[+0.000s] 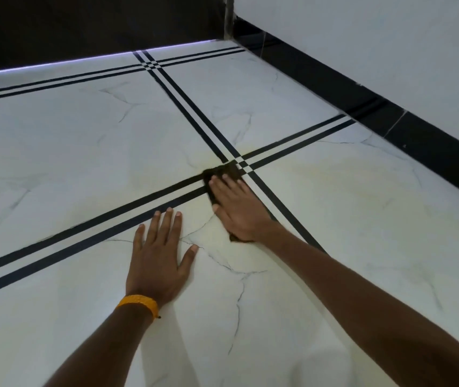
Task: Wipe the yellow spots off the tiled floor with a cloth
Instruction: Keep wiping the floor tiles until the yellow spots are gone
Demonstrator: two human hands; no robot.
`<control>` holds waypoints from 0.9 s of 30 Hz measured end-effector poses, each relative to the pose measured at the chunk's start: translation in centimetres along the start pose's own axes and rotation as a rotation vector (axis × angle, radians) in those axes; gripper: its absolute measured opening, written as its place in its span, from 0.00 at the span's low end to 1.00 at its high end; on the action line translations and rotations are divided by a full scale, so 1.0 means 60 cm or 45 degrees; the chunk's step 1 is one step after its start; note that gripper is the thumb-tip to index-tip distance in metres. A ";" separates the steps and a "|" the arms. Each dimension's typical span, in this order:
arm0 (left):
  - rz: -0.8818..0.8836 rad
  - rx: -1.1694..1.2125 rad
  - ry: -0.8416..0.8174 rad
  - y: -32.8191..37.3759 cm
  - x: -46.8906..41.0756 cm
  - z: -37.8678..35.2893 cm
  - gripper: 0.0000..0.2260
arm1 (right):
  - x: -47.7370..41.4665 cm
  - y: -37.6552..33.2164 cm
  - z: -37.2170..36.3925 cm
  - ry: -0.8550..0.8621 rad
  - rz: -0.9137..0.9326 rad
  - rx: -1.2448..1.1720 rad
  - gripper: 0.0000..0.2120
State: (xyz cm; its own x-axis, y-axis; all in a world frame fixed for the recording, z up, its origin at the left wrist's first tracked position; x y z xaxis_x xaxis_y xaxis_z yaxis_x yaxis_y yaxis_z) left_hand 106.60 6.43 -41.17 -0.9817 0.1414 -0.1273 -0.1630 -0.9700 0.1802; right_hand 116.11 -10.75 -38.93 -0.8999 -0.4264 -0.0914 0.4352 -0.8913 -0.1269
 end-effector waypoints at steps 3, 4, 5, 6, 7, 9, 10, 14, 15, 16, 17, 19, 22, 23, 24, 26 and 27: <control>-0.011 -0.001 0.001 0.002 -0.001 0.000 0.35 | 0.067 0.022 0.000 -0.028 0.137 -0.084 0.30; -0.018 0.002 0.008 0.003 -0.001 0.001 0.35 | 0.085 0.072 0.015 0.014 0.017 -0.104 0.30; -0.021 0.006 0.021 0.004 -0.003 0.002 0.35 | 0.103 0.138 0.032 0.061 -0.174 -0.101 0.32; -0.020 0.008 0.025 0.005 -0.004 0.002 0.35 | 0.130 0.214 0.047 0.113 -0.406 -0.075 0.34; -0.016 0.012 0.018 0.006 -0.006 0.002 0.36 | 0.166 0.289 0.062 0.181 -0.635 -0.045 0.36; -0.020 0.016 0.017 0.013 -0.010 -0.001 0.36 | 0.250 0.407 0.085 0.247 -0.992 0.053 0.39; -0.026 0.018 0.020 0.018 -0.012 -0.002 0.36 | 0.280 0.435 0.089 0.218 -1.125 0.083 0.39; -0.014 -0.005 0.019 0.011 -0.007 -0.003 0.35 | 0.230 0.339 0.065 0.233 -1.152 0.107 0.36; -0.011 -0.013 0.020 0.007 -0.005 -0.002 0.35 | 0.194 0.273 0.051 0.230 -0.988 0.104 0.37; -0.005 -0.021 0.025 0.003 -0.004 0.001 0.35 | 0.161 0.193 0.033 0.188 -0.764 0.118 0.37; 0.002 -0.023 0.025 -0.001 -0.005 0.003 0.36 | 0.140 0.105 0.014 0.143 -0.528 0.119 0.37; 0.006 -0.011 0.016 0.002 -0.006 0.007 0.36 | 0.154 -0.036 -0.011 0.101 -0.217 0.006 0.31; -0.020 -0.017 0.007 0.011 -0.007 0.001 0.36 | 0.239 -0.071 -0.009 0.120 -0.024 -0.079 0.29; -0.012 -0.017 0.008 0.010 -0.008 0.000 0.36 | 0.265 -0.041 -0.008 0.119 -0.077 -0.068 0.29; 0.004 -0.015 0.014 0.007 -0.013 0.003 0.36 | 0.286 -0.001 -0.006 0.143 -0.204 -0.048 0.30; 0.031 -0.042 0.031 0.004 -0.015 0.008 0.33 | 0.319 0.025 -0.004 0.141 -0.513 0.019 0.32; 0.052 -0.063 0.025 0.009 -0.012 0.011 0.31 | 0.330 0.006 -0.006 0.151 -0.580 0.023 0.33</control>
State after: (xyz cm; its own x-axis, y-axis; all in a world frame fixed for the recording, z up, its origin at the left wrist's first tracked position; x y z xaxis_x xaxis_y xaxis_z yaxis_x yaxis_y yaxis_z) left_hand 107.14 5.94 -40.34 -0.9853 0.0978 -0.1398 -0.1172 -0.9836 0.1373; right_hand 98.47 -19.44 -41.13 -0.9894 0.0287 -0.1424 -0.0051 -0.9866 -0.1631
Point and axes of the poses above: each hand's wrist, its own x-axis away from the middle knuckle, its own z-axis out of the back of the hand, y = z × x, the point moved 7 cm from there along -x, towards the middle knuckle, and after that the axes turned 6 degrees about y, right-handed, at the moved point
